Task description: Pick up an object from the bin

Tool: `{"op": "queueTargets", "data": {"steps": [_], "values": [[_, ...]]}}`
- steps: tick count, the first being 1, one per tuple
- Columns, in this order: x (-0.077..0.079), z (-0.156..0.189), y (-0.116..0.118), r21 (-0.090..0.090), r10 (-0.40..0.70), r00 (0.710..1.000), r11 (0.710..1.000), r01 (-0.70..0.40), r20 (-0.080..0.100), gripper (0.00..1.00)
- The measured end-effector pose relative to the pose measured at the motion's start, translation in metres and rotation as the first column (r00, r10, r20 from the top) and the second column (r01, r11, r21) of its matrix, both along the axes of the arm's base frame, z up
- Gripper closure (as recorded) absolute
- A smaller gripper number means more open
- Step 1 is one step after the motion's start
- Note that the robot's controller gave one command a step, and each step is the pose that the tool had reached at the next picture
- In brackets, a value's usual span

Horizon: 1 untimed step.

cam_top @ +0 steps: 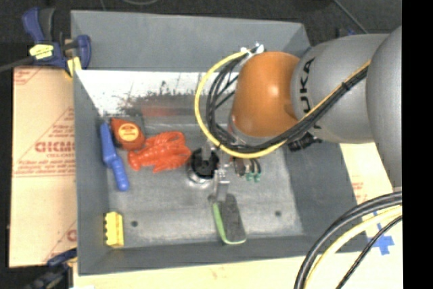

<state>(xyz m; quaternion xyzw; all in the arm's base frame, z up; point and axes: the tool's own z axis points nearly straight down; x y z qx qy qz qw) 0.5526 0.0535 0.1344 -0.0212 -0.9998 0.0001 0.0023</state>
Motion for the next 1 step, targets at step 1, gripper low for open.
{"op": "queueTargets", "data": {"steps": [1], "values": [[0.0102,-0.0444,-0.0389,0.0,0.012,1.0,1.0,-0.012,0.007,1.0]]}}
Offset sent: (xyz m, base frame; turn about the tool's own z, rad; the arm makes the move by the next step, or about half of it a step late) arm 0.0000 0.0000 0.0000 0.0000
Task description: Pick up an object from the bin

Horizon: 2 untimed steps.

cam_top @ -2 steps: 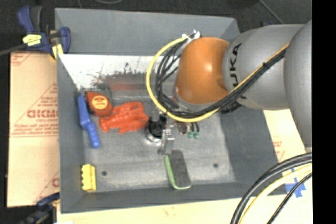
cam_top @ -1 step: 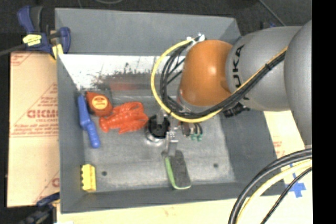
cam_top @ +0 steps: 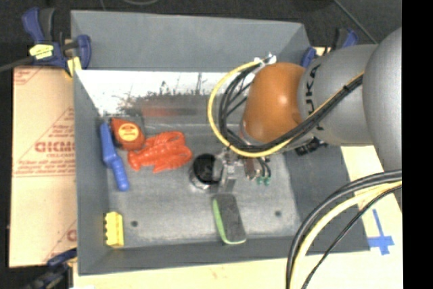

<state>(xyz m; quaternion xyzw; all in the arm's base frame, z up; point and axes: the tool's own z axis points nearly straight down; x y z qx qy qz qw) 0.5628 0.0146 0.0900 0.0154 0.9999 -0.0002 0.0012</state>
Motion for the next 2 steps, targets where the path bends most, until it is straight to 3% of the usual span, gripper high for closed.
{"op": "queueTargets", "data": {"steps": [1,2], "values": [[0.0,0.0,0.0,0.0,-0.001,1.0,1.0,0.001,0.0,1.0],[-0.025,0.11,0.003,0.001,0.002,1.0,1.0,-0.002,0.0,1.0]]}}
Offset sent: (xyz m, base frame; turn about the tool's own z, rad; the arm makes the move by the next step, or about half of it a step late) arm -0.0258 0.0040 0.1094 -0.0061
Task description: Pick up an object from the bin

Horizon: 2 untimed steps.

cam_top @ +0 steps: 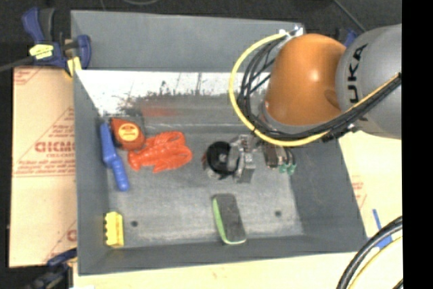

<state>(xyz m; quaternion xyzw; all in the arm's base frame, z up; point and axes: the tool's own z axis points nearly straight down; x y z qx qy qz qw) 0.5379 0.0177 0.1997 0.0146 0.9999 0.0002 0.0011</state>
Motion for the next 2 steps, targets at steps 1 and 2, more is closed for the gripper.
{"op": "queueTargets", "data": {"steps": [1,2], "values": [[0.0,0.0,0.0,0.0,0.0,1.0,1.0,0.0,0.0,1.0],[0.027,0.045,0.018,-0.001,0.01,1.0,1.0,-0.01,-0.004,1.0]]}}
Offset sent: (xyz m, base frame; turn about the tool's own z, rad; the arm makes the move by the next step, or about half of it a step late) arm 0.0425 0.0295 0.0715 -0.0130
